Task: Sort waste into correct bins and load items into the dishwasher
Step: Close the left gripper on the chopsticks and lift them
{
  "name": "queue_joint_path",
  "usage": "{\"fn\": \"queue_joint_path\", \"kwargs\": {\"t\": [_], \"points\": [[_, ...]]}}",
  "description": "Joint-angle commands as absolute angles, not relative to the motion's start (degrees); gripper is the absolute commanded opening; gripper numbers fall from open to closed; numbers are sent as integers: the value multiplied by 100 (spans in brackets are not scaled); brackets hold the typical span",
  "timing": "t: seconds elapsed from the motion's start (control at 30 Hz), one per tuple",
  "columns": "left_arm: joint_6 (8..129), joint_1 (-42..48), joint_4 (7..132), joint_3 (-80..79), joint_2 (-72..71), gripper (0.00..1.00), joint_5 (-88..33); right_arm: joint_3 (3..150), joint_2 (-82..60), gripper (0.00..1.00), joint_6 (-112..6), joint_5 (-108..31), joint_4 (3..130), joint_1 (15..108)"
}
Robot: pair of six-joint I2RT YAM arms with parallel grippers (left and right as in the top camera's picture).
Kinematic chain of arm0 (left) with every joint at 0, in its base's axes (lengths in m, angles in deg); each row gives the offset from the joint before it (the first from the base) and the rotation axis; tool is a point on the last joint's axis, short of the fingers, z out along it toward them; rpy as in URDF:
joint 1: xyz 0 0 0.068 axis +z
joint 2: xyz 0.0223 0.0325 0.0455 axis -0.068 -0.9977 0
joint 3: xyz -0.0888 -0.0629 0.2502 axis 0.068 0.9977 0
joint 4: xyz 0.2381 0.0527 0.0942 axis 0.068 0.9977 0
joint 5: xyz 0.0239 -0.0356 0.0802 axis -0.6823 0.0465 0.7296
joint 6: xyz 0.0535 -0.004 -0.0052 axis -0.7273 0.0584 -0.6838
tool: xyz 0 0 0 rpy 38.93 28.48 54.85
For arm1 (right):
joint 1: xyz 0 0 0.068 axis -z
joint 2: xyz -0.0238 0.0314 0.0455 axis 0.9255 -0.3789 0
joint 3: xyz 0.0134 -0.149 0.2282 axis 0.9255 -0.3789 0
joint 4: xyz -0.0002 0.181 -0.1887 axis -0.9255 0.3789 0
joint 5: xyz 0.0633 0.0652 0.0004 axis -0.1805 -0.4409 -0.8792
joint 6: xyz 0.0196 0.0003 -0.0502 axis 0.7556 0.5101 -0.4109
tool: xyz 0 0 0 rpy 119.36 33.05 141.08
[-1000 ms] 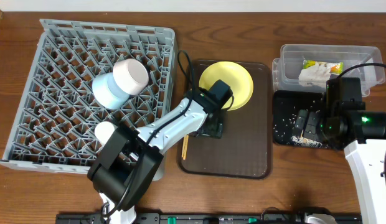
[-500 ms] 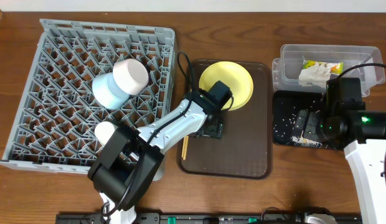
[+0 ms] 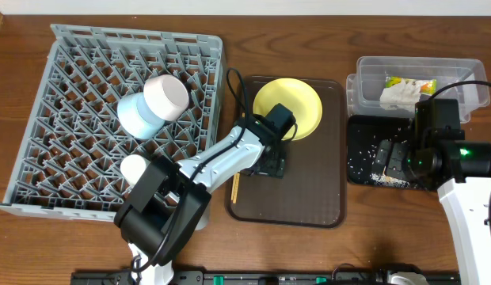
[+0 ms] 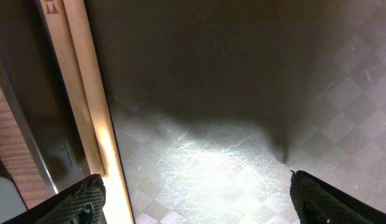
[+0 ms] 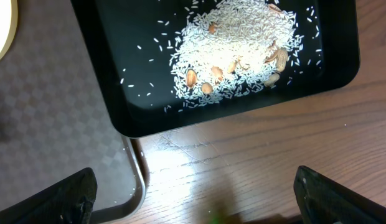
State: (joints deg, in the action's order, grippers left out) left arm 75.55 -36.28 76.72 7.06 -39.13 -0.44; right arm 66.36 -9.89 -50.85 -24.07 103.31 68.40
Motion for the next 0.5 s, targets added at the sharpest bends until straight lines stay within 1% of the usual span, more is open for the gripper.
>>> {"fn": "queue_joint_path", "kwargs": {"t": [0.0, 0.4, 0.43, 0.47], "points": [[7586, -3604, 7670, 785, -3998, 95, -34, 6721, -974, 99, -5103, -2337, 10346, 6928], [7588, -3606, 7451, 1119, -3998, 95, -40, 6721, -974, 99, -5100, -2337, 10363, 6928], [7588, -3606, 7449, 1119, -3998, 94, -58, 6723, -974, 98, -5100, -2337, 10361, 6928], [7588, -3604, 7449, 1119, -3998, 88, -58, 6721, -974, 99, -5103, -2337, 10363, 6928]]}}
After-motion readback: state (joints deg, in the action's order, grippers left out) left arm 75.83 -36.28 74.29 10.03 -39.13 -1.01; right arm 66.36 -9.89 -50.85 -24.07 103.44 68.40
